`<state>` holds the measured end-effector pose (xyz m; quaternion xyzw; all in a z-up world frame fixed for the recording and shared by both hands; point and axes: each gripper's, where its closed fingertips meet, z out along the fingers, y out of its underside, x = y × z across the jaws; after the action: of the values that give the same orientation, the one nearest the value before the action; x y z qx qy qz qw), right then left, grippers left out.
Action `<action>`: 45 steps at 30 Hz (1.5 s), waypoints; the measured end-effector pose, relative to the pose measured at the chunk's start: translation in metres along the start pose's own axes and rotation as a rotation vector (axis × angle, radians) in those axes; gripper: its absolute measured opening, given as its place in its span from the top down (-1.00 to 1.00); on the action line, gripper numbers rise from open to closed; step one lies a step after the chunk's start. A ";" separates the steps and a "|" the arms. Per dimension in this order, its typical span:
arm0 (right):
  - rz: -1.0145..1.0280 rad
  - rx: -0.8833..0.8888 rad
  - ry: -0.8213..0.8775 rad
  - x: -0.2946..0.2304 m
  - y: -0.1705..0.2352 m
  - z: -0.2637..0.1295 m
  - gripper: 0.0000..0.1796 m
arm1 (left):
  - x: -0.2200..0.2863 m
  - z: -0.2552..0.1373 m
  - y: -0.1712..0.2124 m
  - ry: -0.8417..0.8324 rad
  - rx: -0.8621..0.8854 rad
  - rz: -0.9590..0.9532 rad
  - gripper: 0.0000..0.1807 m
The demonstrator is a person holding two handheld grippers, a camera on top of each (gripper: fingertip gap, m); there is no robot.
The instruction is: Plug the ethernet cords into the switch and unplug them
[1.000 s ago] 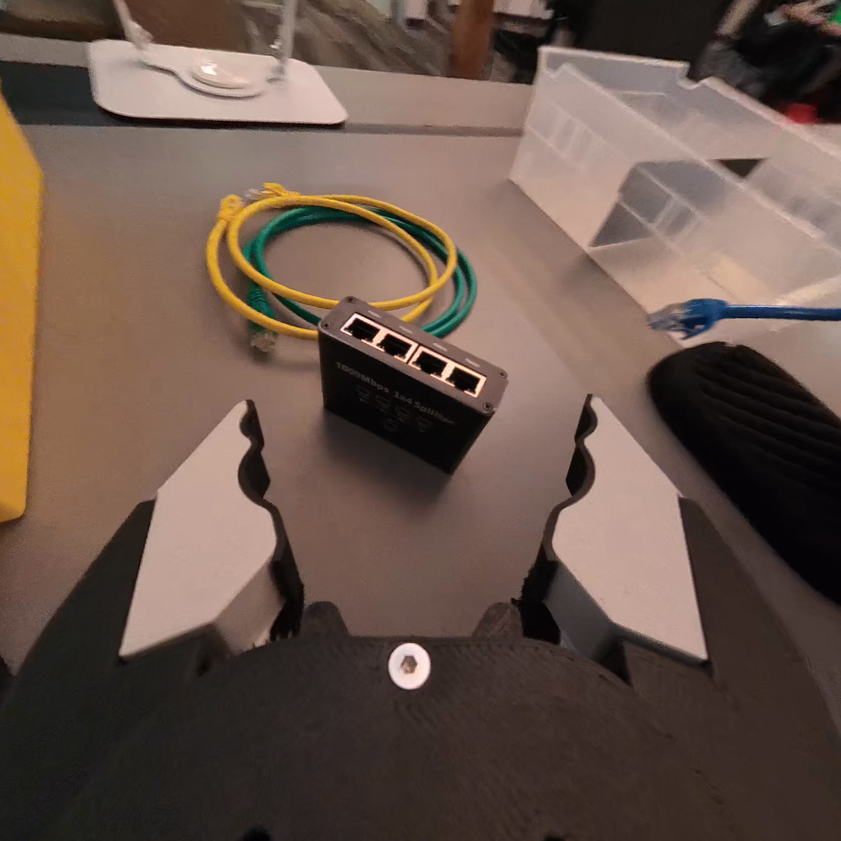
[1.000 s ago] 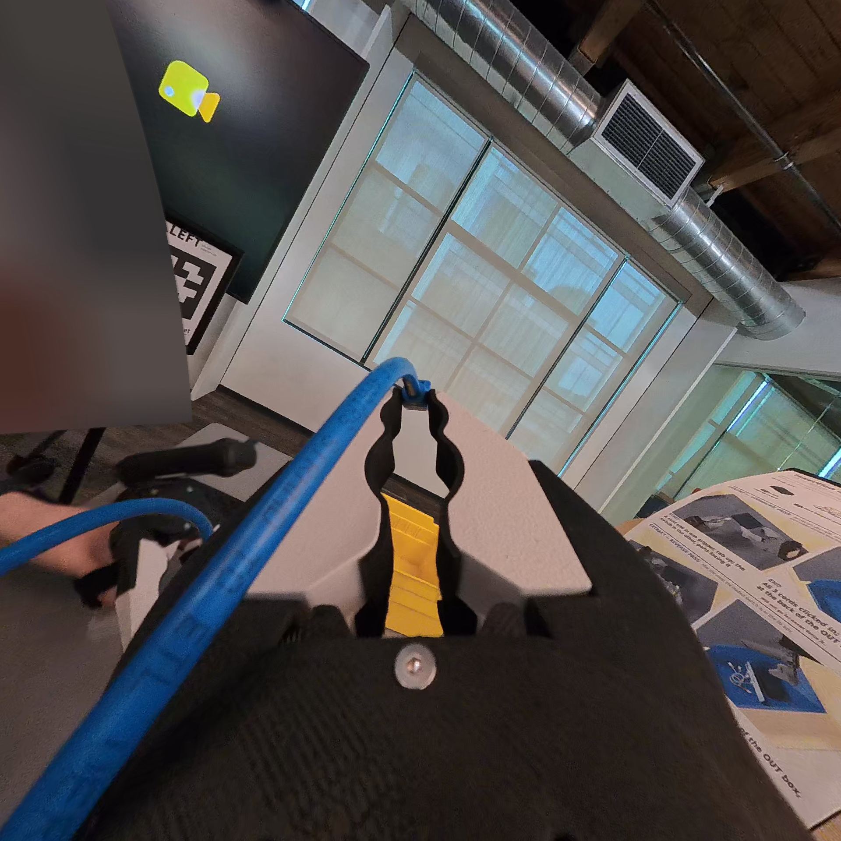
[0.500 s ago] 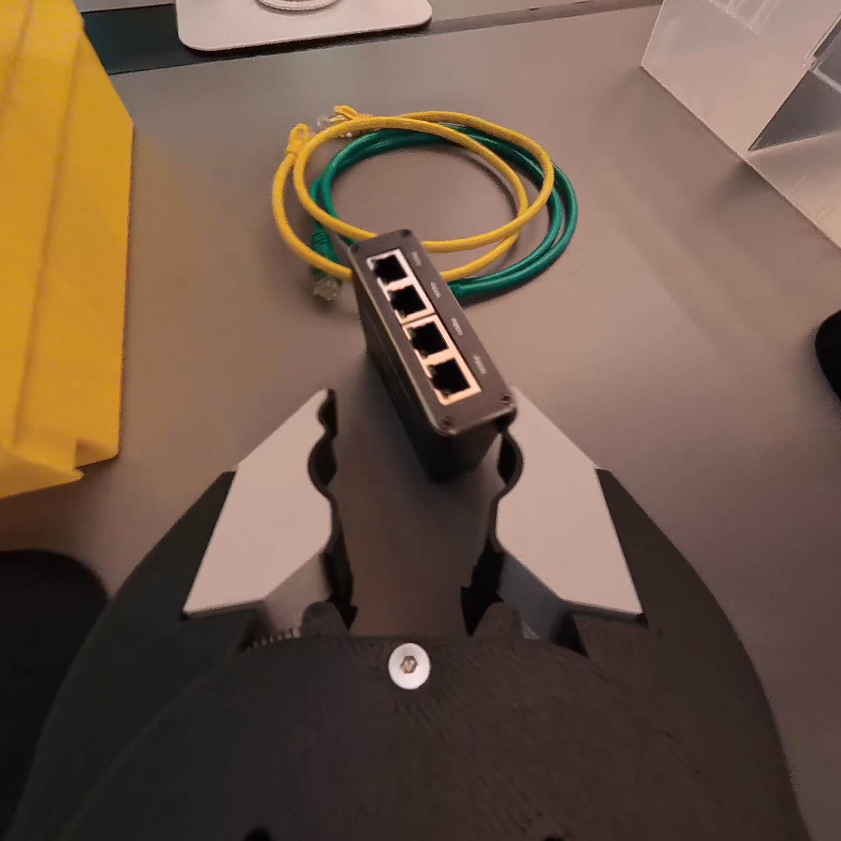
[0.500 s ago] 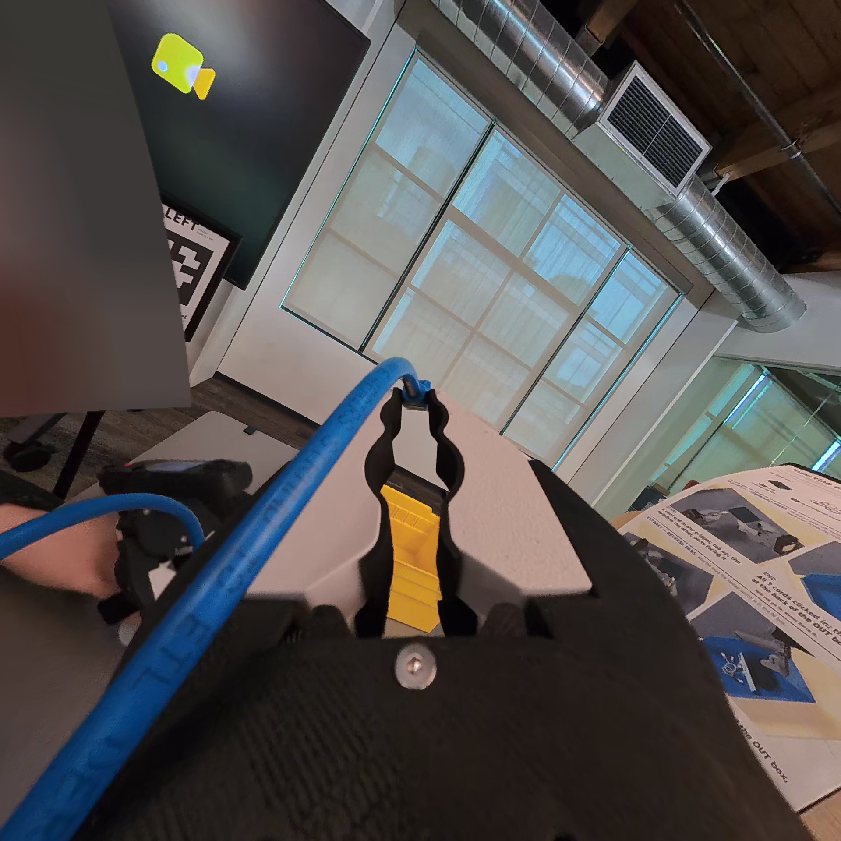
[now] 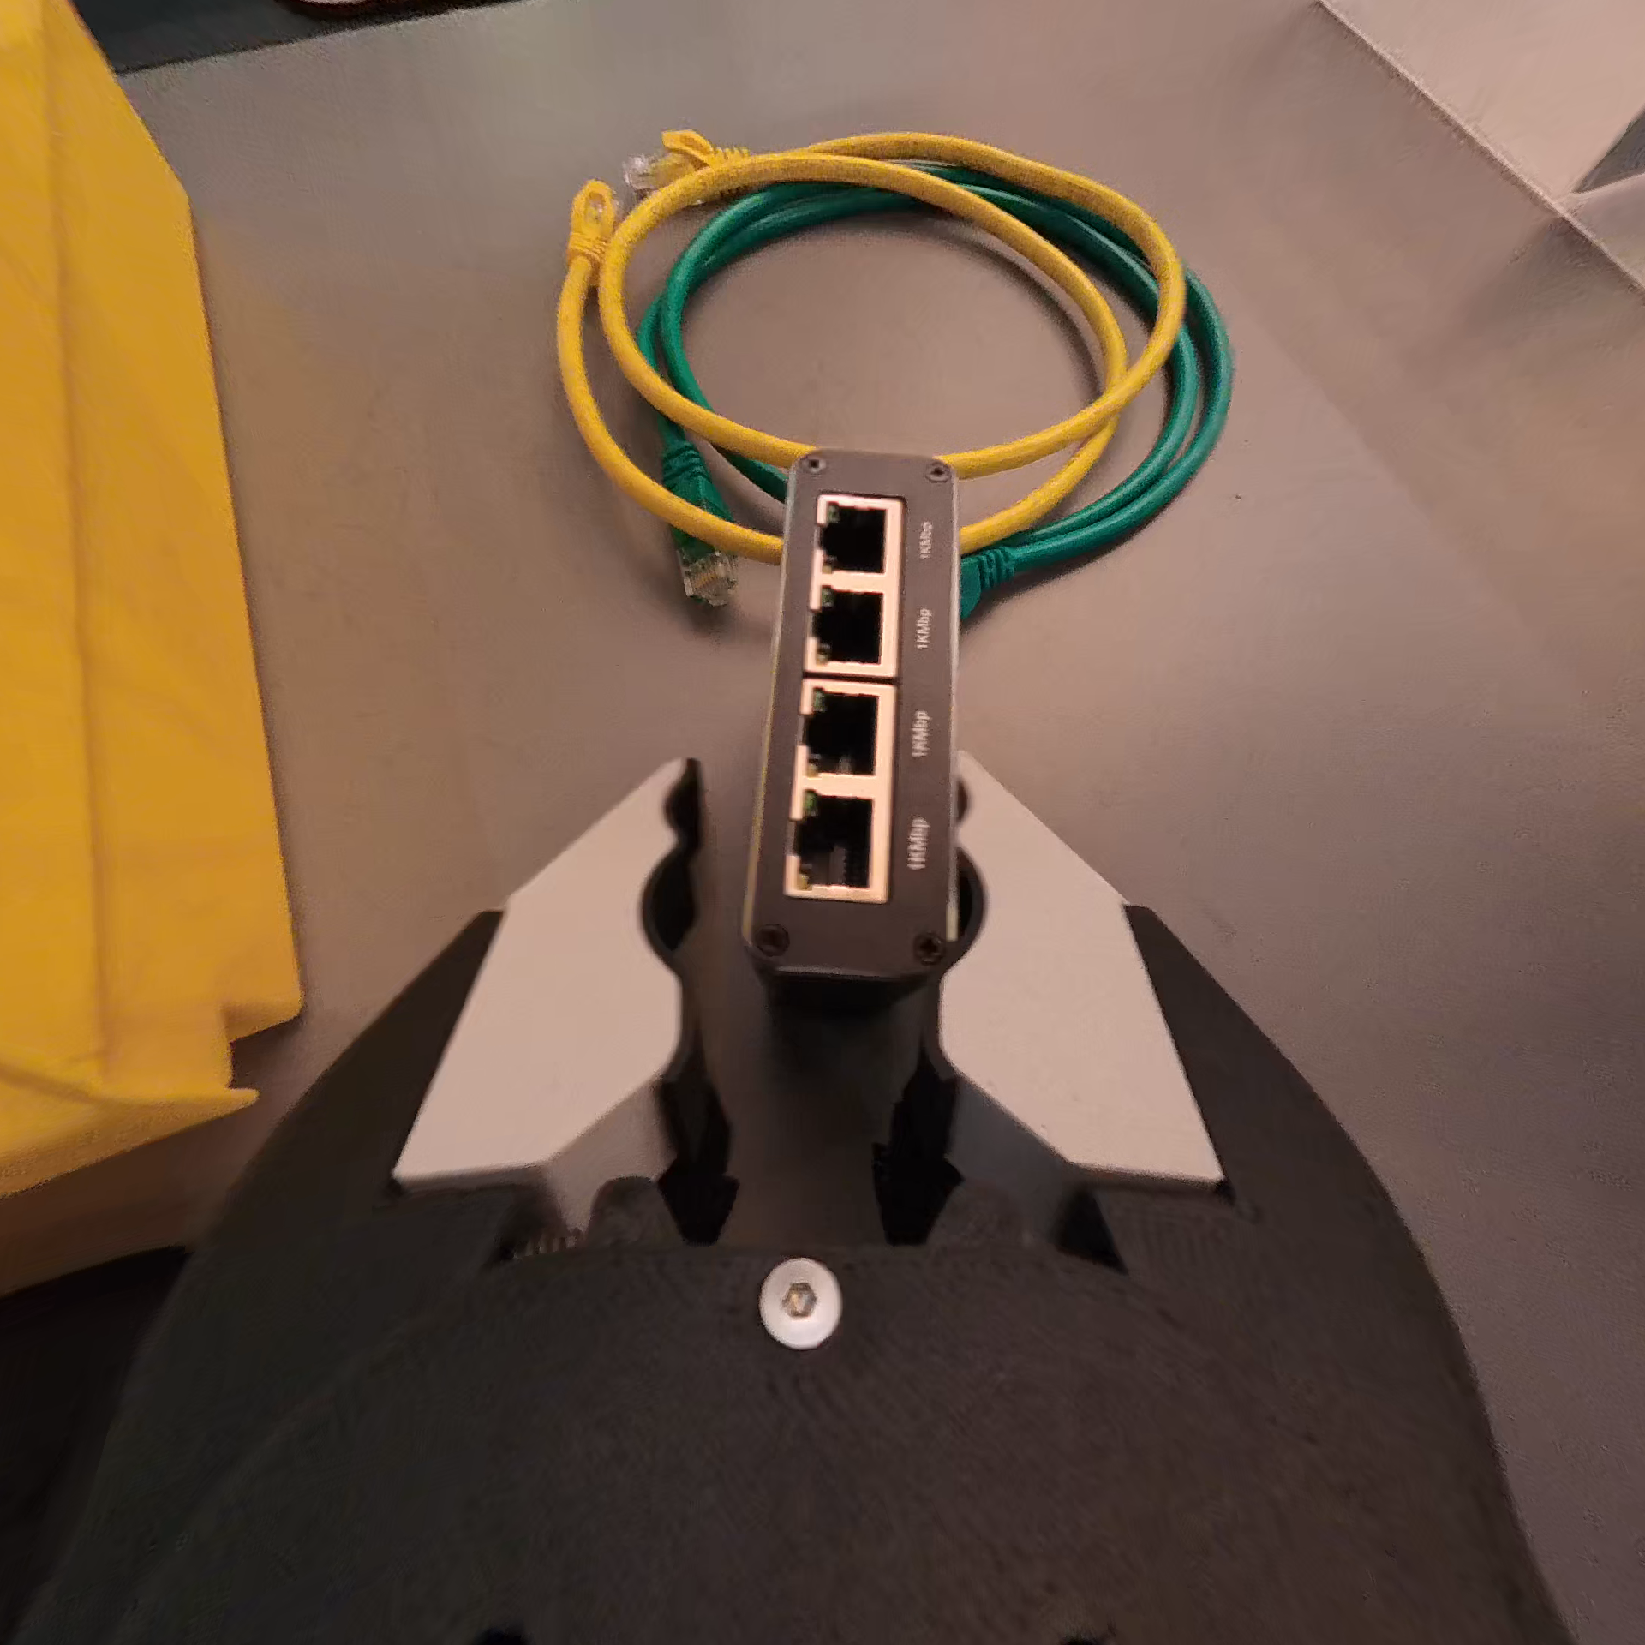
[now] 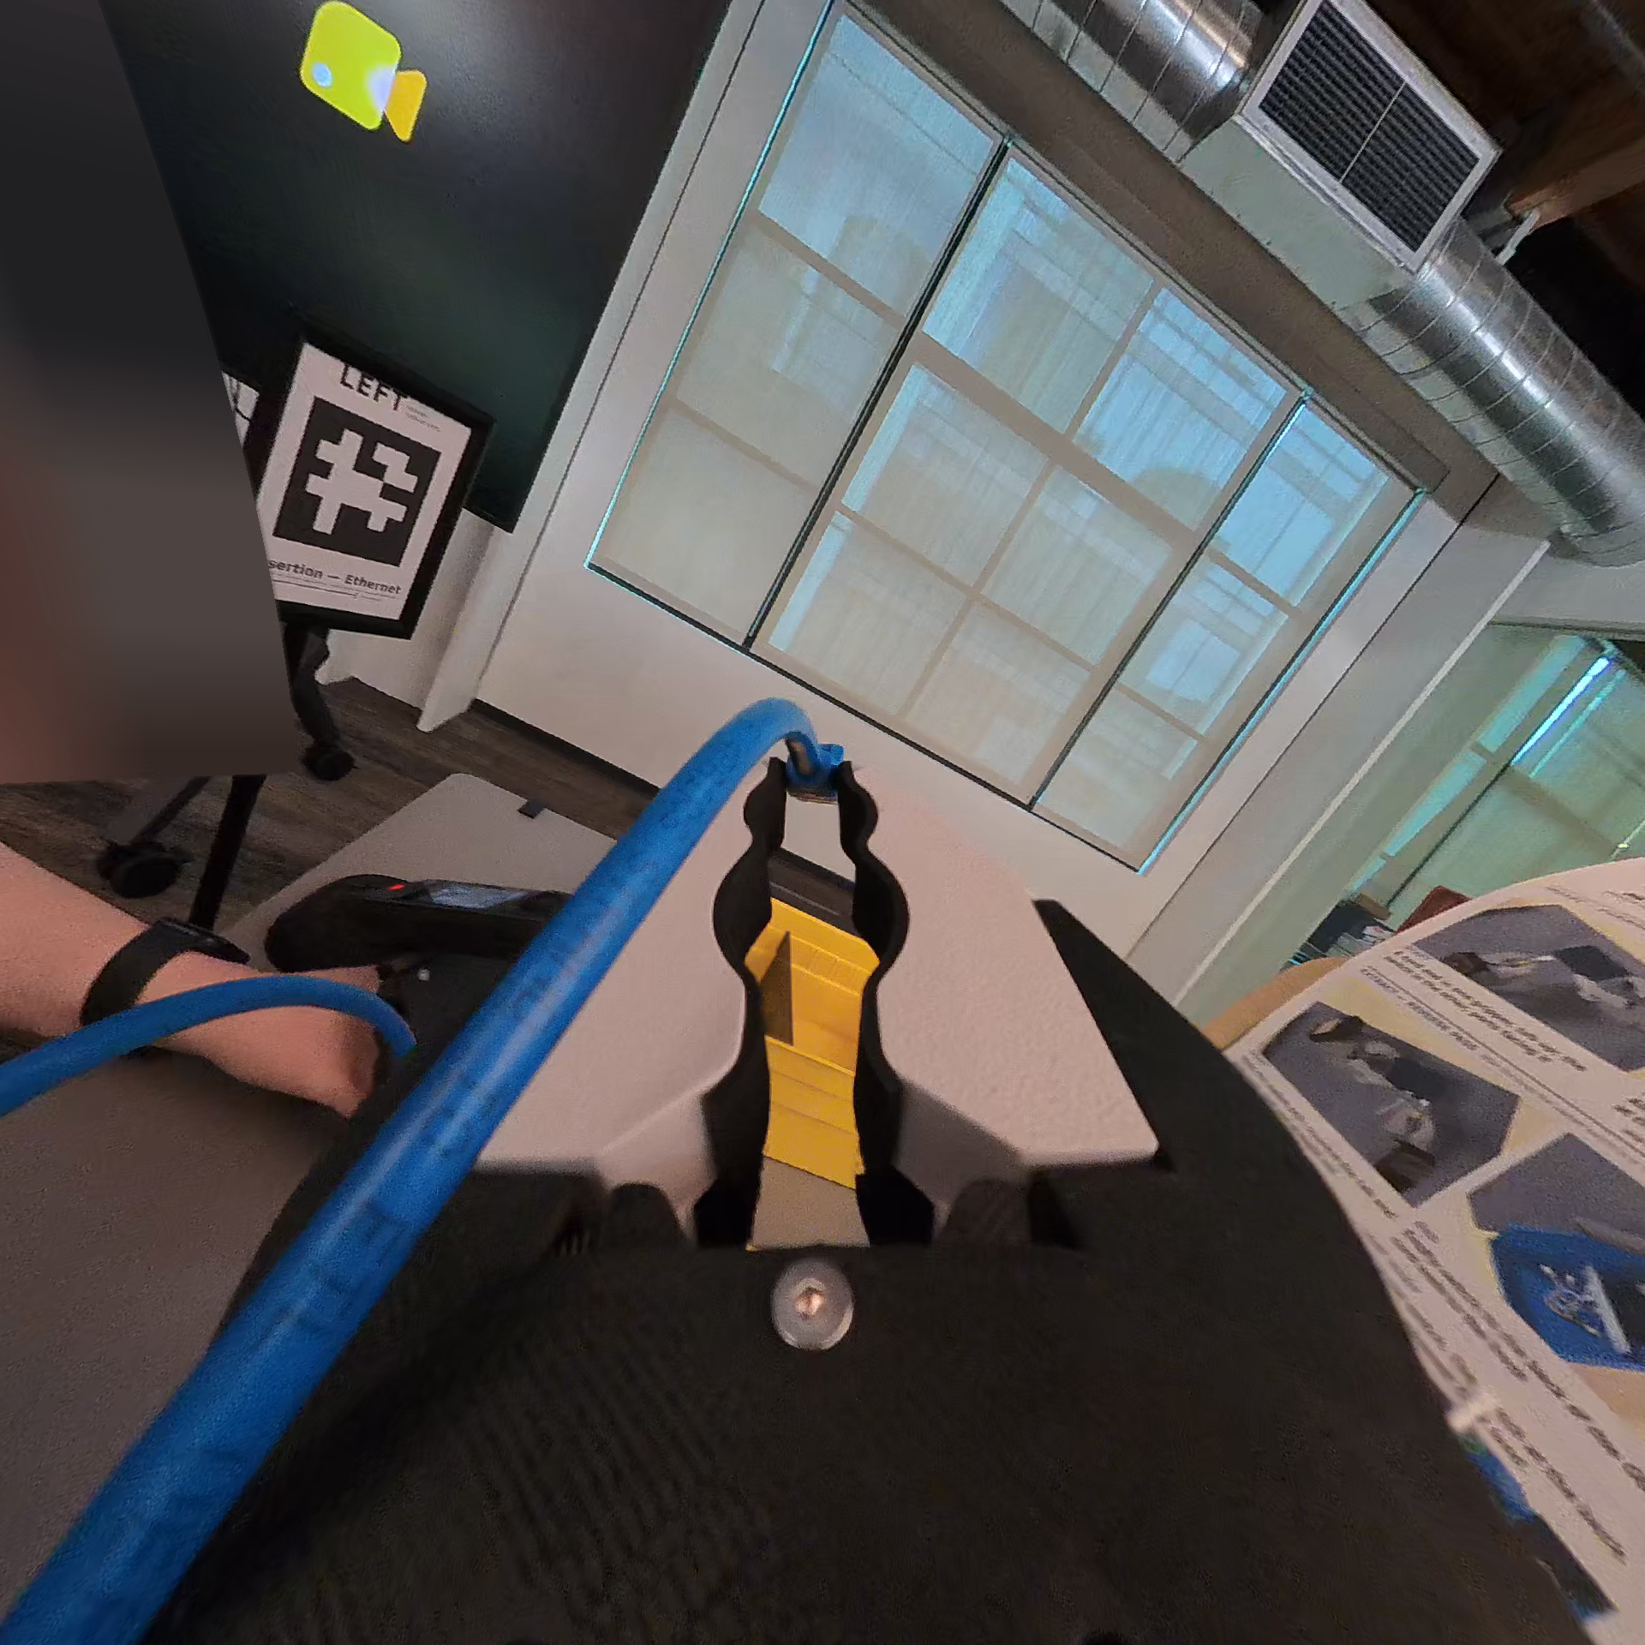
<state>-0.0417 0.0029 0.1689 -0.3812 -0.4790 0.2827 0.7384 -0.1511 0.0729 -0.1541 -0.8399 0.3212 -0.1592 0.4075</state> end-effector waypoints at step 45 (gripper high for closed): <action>0.428 0.165 0.248 0.051 0.020 0.013 0.89 | 0.010 -0.111 -0.294 -0.356 0.761 0.903 0.64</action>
<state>-0.0354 0.0573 0.1808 -0.4442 -0.2685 0.4216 0.7436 -0.0814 0.1375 0.1459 -0.4301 0.4929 0.0683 0.7532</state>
